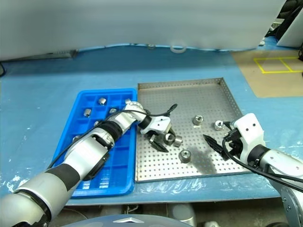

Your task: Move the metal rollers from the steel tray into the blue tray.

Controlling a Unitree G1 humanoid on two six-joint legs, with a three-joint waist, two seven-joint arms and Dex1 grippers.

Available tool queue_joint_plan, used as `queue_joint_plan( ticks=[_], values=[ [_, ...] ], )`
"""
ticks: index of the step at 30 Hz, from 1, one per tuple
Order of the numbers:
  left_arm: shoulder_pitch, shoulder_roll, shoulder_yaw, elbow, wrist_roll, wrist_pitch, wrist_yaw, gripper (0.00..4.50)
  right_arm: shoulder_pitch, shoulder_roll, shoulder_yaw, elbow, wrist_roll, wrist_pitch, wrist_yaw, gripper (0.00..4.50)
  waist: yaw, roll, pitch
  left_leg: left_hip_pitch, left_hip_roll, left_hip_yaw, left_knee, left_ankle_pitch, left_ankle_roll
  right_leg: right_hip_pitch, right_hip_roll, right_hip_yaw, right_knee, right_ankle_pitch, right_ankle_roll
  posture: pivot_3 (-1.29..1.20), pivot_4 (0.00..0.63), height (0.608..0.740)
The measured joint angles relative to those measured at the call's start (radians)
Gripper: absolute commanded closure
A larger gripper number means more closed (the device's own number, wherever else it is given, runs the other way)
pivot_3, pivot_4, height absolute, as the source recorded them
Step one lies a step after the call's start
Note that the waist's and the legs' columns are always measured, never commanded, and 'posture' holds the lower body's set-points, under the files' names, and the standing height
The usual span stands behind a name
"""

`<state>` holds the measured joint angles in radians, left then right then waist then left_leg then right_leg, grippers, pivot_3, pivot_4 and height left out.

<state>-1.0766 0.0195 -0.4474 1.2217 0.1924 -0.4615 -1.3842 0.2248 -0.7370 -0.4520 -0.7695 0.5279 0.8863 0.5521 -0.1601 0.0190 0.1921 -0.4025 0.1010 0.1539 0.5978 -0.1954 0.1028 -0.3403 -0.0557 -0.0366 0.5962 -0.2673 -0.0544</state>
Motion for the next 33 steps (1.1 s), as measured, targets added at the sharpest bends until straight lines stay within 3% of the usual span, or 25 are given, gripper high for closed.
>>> queue_joint_plan(
  ticks=[5, 8, 12, 18, 22, 26, 33],
  values=[
    [-0.001, -0.004, 0.009, 0.002, 0.009, 0.001, 0.002, 0.88, 0.025, 0.000, -0.001, 0.000, -0.001, -0.004, -0.011, 0.00, -0.018, 0.001, 0.000, -0.001, -0.002, 0.000, 0.000, -0.003, 0.005, 0.004, -0.002, -0.002, -0.007, 0.000, 0.000, -0.69, 0.150, 0.740],
    [0.000, -0.009, 0.015, 0.002, 0.010, 0.003, 0.001, 1.52, 0.030, 0.000, 0.001, -0.001, -0.009, -0.010, -0.020, 0.00, -0.030, 0.000, 0.000, -0.001, -0.004, 0.000, 0.000, -0.004, 0.007, 0.004, -0.004, -0.002, -0.008, 0.000, 0.000, -0.69, 0.150, 0.740],
    [0.000, -0.008, 0.017, 0.002, 0.021, -0.001, -0.008, 2.73, 0.032, 0.000, 0.010, -0.002, -0.018, -0.019, -0.028, 0.00, -0.044, 0.001, 0.000, -0.001, -0.005, 0.000, 0.000, -0.004, 0.007, 0.005, -0.004, -0.002, -0.009, 0.000, 0.000, -0.68, 0.150, 0.740],
    [0.006, -0.006, 0.035, -0.002, 0.022, 0.006, -0.002, 2.78, 0.019, 0.000, 0.039, -0.002, -0.019, -0.035, -0.029, 0.00, -0.048, 0.000, 0.000, -0.001, -0.007, 0.000, 0.001, -0.004, 0.008, 0.005, -0.006, -0.002, -0.010, 0.000, 0.000, -0.65, 0.150, 0.740],
    [0.015, -0.023, 0.141, -0.033, -0.071, 0.119, -0.008, 2.78, -0.032, 0.001, 0.070, -0.001, 0.014, -0.036, -0.006, 0.00, -0.054, 0.000, 0.000, -0.004, -0.007, 0.000, 0.000, -0.004, 0.008, 0.003, -0.007, -0.002, -0.009, 0.000, 0.000, -0.61, 0.150, 0.740],
    [0.023, 0.007, 0.224, -0.222, -0.180, 0.210, -0.034, 2.78, -0.089, -0.012, 0.116, 0.001, 0.069, -0.034, 0.047, 0.00, -0.055, 0.000, 0.000, -0.010, -0.006, 0.000, -0.001, -0.004, 0.009, -0.007, -0.007, -0.004, -0.005, 0.001, 0.001, -0.54, 0.150, 0.740],
    [0.160, 0.116, 0.213, -0.471, -0.204, 0.291, -0.018, 2.78, -0.349, -0.073, 0.240, 0.118, 0.077, -0.045, 0.120, 0.00, -0.049, 0.000, 0.001, -0.013, -0.005, -0.001, 0.001, -0.001, 0.004, -0.015, -0.008, -0.007, 0.009, 0.000, 0.002, -0.45, 0.150, 0.740]
  ],
)
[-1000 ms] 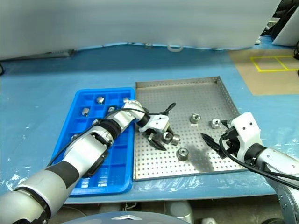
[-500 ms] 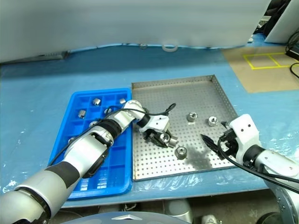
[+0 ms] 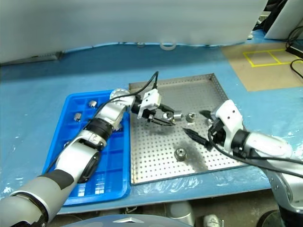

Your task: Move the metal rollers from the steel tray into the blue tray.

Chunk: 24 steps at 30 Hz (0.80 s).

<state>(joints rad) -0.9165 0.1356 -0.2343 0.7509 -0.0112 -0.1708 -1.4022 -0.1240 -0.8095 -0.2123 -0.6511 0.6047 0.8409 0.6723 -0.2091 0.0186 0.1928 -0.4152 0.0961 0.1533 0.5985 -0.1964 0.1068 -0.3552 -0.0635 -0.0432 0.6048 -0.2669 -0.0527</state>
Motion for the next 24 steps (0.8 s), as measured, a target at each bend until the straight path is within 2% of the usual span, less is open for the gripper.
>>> queue_joint_plan(
  ticks=[3, 7, 11, 16, 24],
  values=[
    [0.059, 0.033, -0.020, -0.061, 0.003, 0.027, -0.008, 2.78, -0.129, -0.004, 0.095, 0.049, -0.012, -0.008, 0.039, 0.00, 0.017, 0.001, 0.001, 0.000, 0.002, -0.001, 0.000, 0.002, -0.002, 0.000, 0.000, -0.003, 0.001, 0.000, 0.000, -0.43, 0.150, 0.740],
    [0.088, 0.037, -0.051, -0.117, 0.002, 0.038, -0.020, 2.78, -0.200, -0.010, 0.179, 0.074, -0.014, -0.025, 0.104, 0.00, 0.065, 0.001, 0.001, -0.002, 0.004, -0.001, 0.000, 0.003, -0.001, 0.000, 0.000, -0.006, 0.002, 0.000, 0.000, -0.41, 0.150, 0.740],
    [0.088, 0.045, -0.051, -0.129, 0.000, 0.042, -0.009, 2.78, -0.209, -0.023, 0.226, 0.117, -0.044, -0.055, 0.148, 0.00, 0.103, 0.001, 0.001, -0.003, 0.004, 0.000, 0.000, 0.003, -0.001, 0.000, -0.002, -0.006, 0.002, 0.000, 0.000, -0.40, 0.150, 0.740],
    [0.094, 0.043, -0.066, -0.172, -0.008, 0.062, -0.010, 2.78, -0.184, -0.028, 0.223, 0.143, -0.066, -0.096, 0.166, 0.00, 0.138, 0.001, 0.001, -0.003, 0.004, 0.000, 0.000, 0.003, -0.001, -0.002, -0.002, -0.007, 0.003, 0.000, 0.000, -0.40, 0.150, 0.740],
    [0.093, 0.047, -0.070, -0.175, -0.018, 0.062, -0.006, 2.78, -0.132, -0.019, 0.252, 0.198, -0.126, -0.156, 0.175, 0.00, 0.142, 0.001, 0.000, -0.003, 0.004, 0.000, 0.000, 0.004, -0.002, -0.002, -0.002, -0.007, 0.004, 0.000, 0.000, -0.41, 0.150, 0.740]
  ],
)
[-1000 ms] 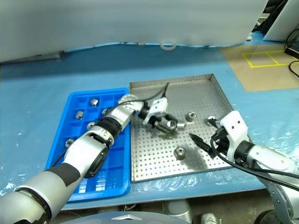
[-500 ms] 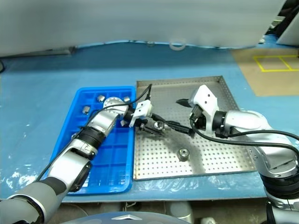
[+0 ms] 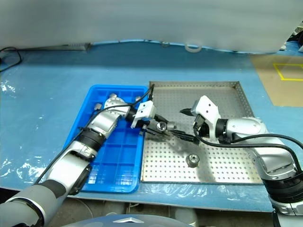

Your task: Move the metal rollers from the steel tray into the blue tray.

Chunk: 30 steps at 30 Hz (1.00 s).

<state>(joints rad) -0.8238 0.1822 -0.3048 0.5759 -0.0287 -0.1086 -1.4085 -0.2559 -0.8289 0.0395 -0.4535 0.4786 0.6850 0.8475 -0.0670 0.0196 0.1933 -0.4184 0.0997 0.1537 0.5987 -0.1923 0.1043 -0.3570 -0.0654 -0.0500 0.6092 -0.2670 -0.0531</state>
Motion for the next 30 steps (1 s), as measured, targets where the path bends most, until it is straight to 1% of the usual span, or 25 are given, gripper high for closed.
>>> queue_joint_plan(
  ticks=[9, 12, 17, 18, 19, 27, 30],
  values=[
    [-0.039, -0.013, 0.000, 0.029, -0.005, -0.022, 0.026, 2.78, -0.001, 0.008, 0.029, 0.013, -0.032, -0.019, 0.015, 0.00, -0.001, 0.000, 0.000, 0.000, 0.000, 0.000, 0.000, 0.000, 0.000, 0.000, 0.000, 0.000, 0.000, 0.000, 0.000, -0.41, 0.150, 0.740],
    [-0.053, -0.013, 0.000, 0.038, -0.006, -0.028, 0.028, 2.78, -0.001, 0.008, 0.039, 0.024, -0.040, -0.023, 0.021, 0.57, -0.001, 0.000, 0.000, 0.000, 0.000, 0.000, 0.000, 0.000, 0.000, 0.000, 0.000, 0.000, 0.000, 0.000, 0.000, -0.41, 0.150, 0.740],
    [-0.053, -0.011, -0.003, 0.061, -0.004, -0.049, 0.028, 2.78, -0.013, 0.011, 0.043, 0.014, -0.064, -0.033, 0.020, 2.20, -0.001, 0.000, 0.000, 0.000, 0.000, 0.000, 0.000, 0.000, 0.000, -0.001, 0.000, 0.000, 0.001, 0.000, 0.000, -0.41, 0.150, 0.740],
    [-0.053, -0.008, -0.003, 0.063, -0.003, -0.050, 0.028, 2.78, -0.016, 0.011, 0.043, 0.008, -0.066, -0.028, 0.019, 2.63, -0.001, 0.000, 0.000, 0.000, 0.000, 0.000, 0.000, 0.000, 0.000, -0.001, 0.000, 0.000, 0.001, 0.000, 0.000, -0.41, 0.150, 0.740],
    [-0.053, -0.003, -0.002, 0.064, -0.004, -0.051, 0.031, 2.78, -0.016, 0.013, 0.044, 0.007, -0.064, -0.026, 0.019, 2.83, -0.002, 0.000, 0.000, 0.000, 0.000, 0.000, 0.000, 0.000, 0.000, -0.001, 0.000, 0.000, 0.001, 0.000, 0.000, -0.41, 0.150, 0.740],
    [-0.053, -0.001, -0.002, 0.070, -0.002, -0.057, 0.035, 2.78, -0.026, 0.023, 0.051, -0.006, -0.067, 0.008, 0.001, 2.83, -0.001, 0.000, 0.000, 0.000, 0.000, 0.000, 0.000, 0.001, 0.000, -0.001, 0.000, 0.000, 0.001, 0.000, 0.000, -0.42, 0.150, 0.740],
    [-0.053, -0.001, -0.002, 0.078, -0.002, -0.058, 0.037, 2.78, -0.027, 0.032, 0.051, -0.006, -0.067, 0.019, -0.004, 2.91, -0.002, 0.000, 0.000, 0.000, 0.000, 0.000, 0.000, 0.001, 0.000, -0.001, 0.000, 0.000, 0.002, 0.000, 0.000, -0.42, 0.150, 0.740]
  ],
)
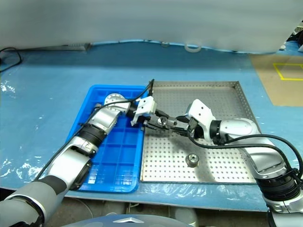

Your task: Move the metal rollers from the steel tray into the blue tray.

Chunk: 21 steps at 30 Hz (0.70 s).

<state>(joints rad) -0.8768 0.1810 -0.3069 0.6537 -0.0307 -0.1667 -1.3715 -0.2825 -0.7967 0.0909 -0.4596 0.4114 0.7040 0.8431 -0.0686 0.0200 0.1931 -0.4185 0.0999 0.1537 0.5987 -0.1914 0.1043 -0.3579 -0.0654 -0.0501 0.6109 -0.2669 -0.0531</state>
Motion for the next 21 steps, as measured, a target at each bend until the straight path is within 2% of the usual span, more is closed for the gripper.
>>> queue_joint_plan(
  ticks=[9, 21],
  values=[
    [0.002, 0.006, 0.008, -0.009, -0.019, 0.037, 0.019, 2.78, 0.014, 0.007, -0.001, -0.002, -0.021, -0.017, -0.024, 2.91, 0.001, 0.000, 0.000, 0.000, 0.000, 0.000, 0.000, 0.000, 0.000, 0.000, 0.000, 0.000, 0.000, 0.000, 0.000, -0.41, 0.150, 0.740],
    [0.108, 0.084, 0.064, -0.217, -0.085, 0.220, 0.105, 2.78, 0.177, -0.051, -0.108, 0.104, -0.094, -0.120, -0.036, 2.91, 0.005, 0.000, 0.000, 0.000, 0.000, 0.000, 0.000, 0.000, 0.000, 0.000, 0.000, 0.000, 0.000, 0.000, 0.000, -0.35, 0.150, 0.740]
  ],
)
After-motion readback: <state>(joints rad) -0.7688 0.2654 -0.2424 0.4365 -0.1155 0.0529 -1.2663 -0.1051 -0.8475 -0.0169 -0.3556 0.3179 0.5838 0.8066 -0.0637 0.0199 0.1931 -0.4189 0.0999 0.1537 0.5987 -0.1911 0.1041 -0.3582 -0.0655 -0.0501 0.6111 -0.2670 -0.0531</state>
